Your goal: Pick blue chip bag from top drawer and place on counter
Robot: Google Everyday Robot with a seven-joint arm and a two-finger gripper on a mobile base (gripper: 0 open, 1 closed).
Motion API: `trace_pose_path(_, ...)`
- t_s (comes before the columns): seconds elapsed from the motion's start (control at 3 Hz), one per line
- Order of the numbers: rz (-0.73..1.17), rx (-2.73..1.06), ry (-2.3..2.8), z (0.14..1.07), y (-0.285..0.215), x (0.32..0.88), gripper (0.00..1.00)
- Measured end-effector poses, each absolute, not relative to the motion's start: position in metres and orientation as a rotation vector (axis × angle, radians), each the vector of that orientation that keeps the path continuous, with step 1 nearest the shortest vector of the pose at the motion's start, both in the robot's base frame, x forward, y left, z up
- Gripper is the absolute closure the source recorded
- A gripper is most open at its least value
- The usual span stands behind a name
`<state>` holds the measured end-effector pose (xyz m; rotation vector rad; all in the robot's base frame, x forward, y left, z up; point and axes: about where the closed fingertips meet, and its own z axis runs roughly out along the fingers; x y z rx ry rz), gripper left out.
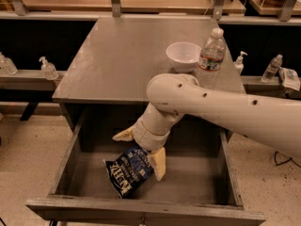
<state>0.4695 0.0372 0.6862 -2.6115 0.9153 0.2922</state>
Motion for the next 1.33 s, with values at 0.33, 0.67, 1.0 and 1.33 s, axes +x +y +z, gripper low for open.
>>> trace_pose_path(0.33,0.351,-2.685,0.783,0.641,0.046,0.457,0.00)
trace_pose_path(0.67,0.232,-2.785,0.837,0.615,0.056,0.458,0.00)
trace_pose_path(1.0,0.063,-2.895,0.944,0.597,0.060,0.466,0.00)
trace_pose_path(1.33,0.014,-2.918,1.039,0.589,0.060,0.470,0.00)
